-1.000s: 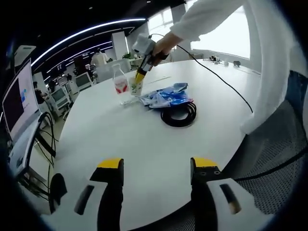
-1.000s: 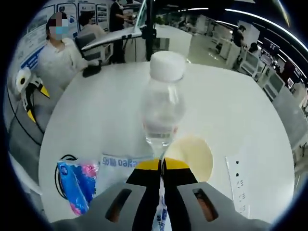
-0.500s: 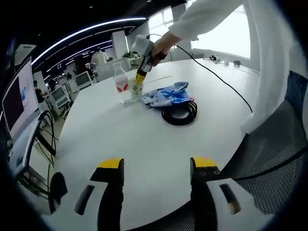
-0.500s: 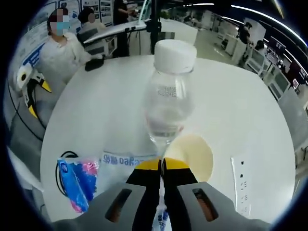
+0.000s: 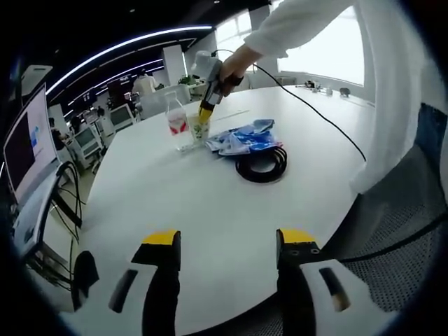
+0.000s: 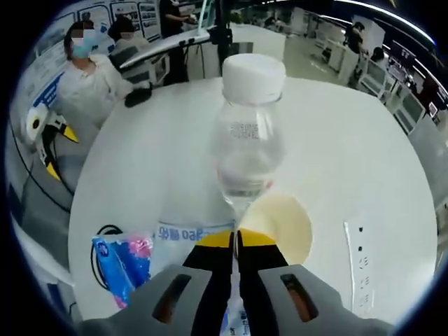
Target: Arrange the tabletop items into an orderly group along one side of the table until the central work area is clear of visible clutter.
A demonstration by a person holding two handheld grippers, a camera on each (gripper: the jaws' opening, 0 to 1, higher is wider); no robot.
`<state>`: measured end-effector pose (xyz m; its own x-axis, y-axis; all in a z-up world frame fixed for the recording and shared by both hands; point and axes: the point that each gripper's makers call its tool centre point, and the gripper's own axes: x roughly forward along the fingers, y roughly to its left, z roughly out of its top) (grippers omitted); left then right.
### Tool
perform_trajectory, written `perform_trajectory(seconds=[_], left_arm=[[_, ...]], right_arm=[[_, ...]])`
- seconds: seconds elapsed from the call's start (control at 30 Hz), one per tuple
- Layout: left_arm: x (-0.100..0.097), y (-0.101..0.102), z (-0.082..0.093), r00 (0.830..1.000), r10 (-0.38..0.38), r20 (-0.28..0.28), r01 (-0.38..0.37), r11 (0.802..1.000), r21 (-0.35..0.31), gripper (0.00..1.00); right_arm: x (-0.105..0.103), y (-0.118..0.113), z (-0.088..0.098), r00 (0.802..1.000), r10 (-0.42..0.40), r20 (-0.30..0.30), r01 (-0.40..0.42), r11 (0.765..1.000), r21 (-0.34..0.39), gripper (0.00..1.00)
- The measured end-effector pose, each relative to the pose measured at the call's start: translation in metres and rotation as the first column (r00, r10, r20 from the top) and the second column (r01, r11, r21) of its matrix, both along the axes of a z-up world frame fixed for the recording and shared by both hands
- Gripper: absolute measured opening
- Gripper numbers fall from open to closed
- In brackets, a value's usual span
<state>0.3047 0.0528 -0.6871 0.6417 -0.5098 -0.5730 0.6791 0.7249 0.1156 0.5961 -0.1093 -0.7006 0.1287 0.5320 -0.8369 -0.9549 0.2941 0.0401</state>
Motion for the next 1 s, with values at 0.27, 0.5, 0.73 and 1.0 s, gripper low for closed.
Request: perform_trajectory(seconds=[0.27, 0.5, 0.73, 1.0], left_arm=[[-0.001, 0.000, 0.000, 1.000, 0.000, 0.000, 0.000, 1.000, 0.001, 0.55], [-0.001, 0.000, 0.000, 1.000, -0.003, 0.000, 0.003, 1.000, 0.002, 0.55], [-0.002, -0.001, 0.001, 1.000, -0.006, 0.005, 0.006, 1.000, 0.005, 0.55], [-0.002, 0.000, 0.001, 1.000, -0.005, 0.013, 0.005, 1.000, 0.008, 0.55]], right_arm=[[-0.002, -0.002, -0.001, 1.000, -0.016, -0.002, 0.016, 1.000, -0.010, 0.07], [-0.006, -0.004, 0.006, 0.999, -0.042, 0.006, 0.042, 0.999, 0.005, 0.17], [-0.014, -0.005, 0.017, 0.996, -0.089, 0.015, 0.088, 0.995, 0.042, 0.29], [-0.023, -0.009, 0.028, 0.991, -0.136, 0.013, 0.135, 0.989, 0.058, 0.41]])
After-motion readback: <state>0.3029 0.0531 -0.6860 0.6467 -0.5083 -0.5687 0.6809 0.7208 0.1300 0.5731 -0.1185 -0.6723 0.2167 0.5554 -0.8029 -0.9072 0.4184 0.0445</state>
